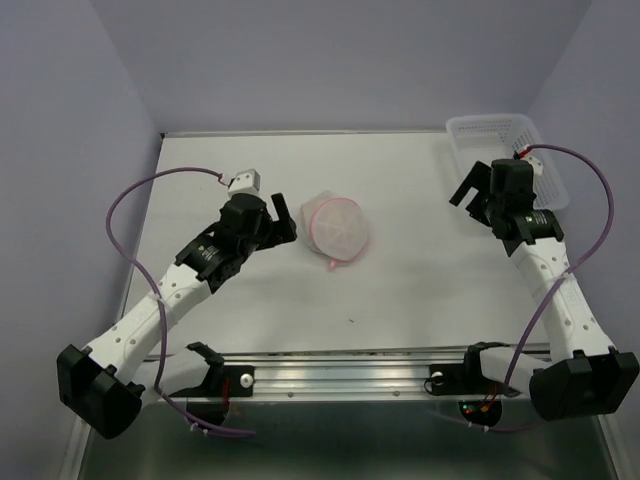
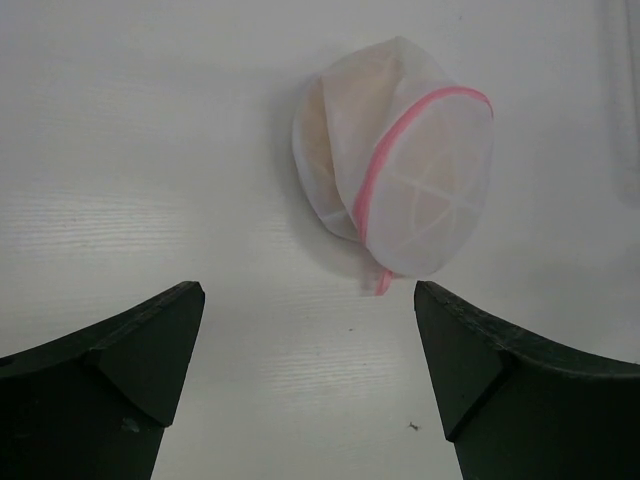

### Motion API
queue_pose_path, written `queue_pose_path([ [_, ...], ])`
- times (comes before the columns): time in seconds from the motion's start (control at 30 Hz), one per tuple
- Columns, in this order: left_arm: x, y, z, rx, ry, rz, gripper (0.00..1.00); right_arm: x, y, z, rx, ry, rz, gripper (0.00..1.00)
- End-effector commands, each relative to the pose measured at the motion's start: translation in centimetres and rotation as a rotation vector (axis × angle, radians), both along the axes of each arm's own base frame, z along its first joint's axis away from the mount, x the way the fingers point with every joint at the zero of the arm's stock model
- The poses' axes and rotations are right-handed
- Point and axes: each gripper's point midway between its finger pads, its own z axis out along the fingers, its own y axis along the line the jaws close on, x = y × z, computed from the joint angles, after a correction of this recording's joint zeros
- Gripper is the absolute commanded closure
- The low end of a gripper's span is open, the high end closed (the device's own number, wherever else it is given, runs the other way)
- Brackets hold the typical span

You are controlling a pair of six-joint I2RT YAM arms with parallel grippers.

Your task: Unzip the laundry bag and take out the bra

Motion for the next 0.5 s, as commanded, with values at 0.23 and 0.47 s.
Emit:
queue_pose_path([
  [0.23, -0.4, -6.4, -3.8, -0.203, 0.022, -0.2, 0.01, 0.9, 4.8, 1.8, 0.066, -0.172, 0.325, 0.0],
  [0.47, 1.1, -8.4, -5.5, -0.218, 0.013, -0.246, 0.01, 1.1, 7.6, -0.6, 0.148, -0.097, 0.471, 0.0],
])
